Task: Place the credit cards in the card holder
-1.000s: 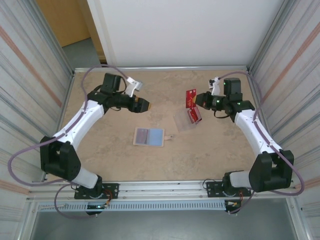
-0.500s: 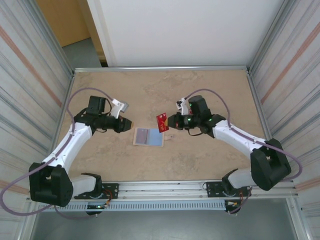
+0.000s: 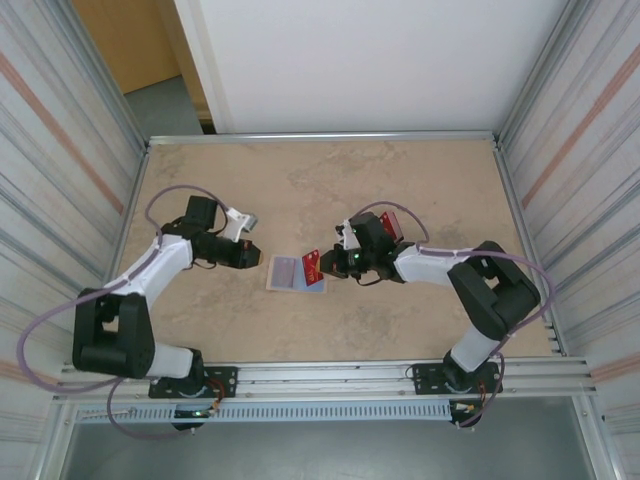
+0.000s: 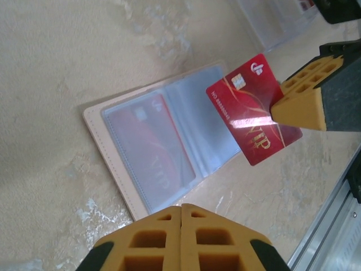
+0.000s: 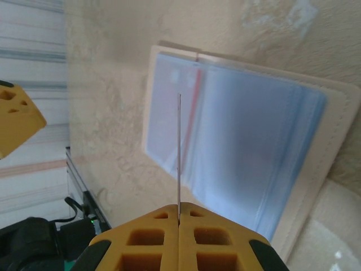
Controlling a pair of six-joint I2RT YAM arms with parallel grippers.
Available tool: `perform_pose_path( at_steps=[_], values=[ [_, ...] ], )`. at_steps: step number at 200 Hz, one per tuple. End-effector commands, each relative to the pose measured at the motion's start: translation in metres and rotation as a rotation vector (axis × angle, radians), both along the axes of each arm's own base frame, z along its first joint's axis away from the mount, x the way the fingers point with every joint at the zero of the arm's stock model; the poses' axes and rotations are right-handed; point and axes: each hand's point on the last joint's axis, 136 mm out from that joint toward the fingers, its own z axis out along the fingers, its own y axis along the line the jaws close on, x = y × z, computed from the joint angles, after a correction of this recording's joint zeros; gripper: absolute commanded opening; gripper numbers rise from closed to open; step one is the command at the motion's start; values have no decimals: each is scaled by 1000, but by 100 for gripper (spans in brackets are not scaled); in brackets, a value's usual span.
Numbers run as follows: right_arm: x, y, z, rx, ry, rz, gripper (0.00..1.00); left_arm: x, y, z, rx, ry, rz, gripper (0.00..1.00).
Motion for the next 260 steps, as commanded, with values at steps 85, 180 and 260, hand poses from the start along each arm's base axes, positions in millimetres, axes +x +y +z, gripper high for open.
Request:
perform_pose_path(
  at_steps=[85, 180, 260],
  values=[
    [-8, 17, -10, 186, 49, -17, 0, 4, -23, -41, 92, 72, -110, 0],
    [-21, 17, -17, 159, 56, 19, 0, 11, -15, -62, 163, 116, -90, 0],
    [-24, 26, -18, 162, 56, 49, 0, 12, -16, -70, 191, 148, -92, 0]
  ],
)
